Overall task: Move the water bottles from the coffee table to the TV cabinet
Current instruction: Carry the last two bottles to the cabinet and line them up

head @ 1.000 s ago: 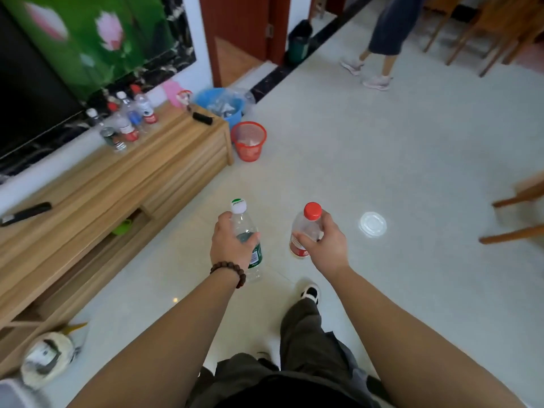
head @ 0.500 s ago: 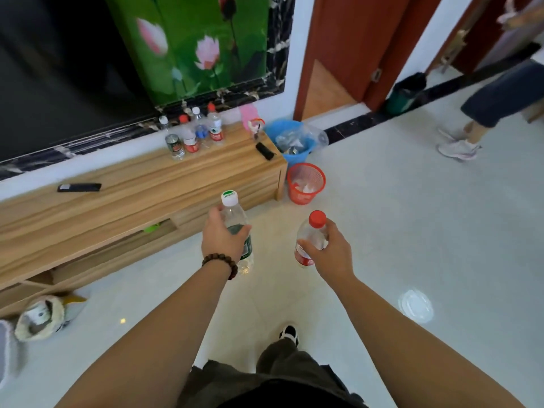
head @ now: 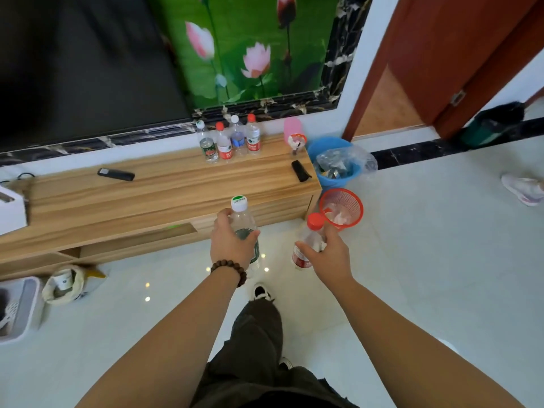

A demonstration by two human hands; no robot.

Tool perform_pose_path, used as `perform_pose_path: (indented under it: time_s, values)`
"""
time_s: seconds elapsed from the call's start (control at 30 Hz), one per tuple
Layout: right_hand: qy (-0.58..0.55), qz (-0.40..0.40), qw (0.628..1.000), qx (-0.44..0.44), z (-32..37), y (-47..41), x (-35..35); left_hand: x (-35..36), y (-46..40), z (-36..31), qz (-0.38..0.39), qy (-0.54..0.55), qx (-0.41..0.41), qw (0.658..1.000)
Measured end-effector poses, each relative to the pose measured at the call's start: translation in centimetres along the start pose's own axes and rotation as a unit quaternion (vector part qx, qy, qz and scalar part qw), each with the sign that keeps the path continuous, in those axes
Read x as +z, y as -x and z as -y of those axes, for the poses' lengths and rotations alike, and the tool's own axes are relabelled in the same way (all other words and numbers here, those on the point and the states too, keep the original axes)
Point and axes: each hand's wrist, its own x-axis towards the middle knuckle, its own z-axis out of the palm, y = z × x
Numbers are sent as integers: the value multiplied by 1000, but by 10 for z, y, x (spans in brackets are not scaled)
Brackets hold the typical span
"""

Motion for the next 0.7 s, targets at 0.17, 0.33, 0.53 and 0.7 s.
perform_pose_path:
  time_s: [0.17, 0.33, 0.53, 0.7]
  values:
    - [7, 27, 1000, -9, 8, -74, 10, 22, -54, -8, -23, 18, -40, 999]
    - [44, 53, 997, -24, 22, -158, 19, 51, -118, -33, -31, 15, -60, 998]
    - [61, 71, 995, -30, 44, -233, 17, 73, -180, -66, -32, 15, -57, 998]
    - [52, 68, 996, -21, 50, -281, 13, 94, -218, -82, -23, 37, -61, 997]
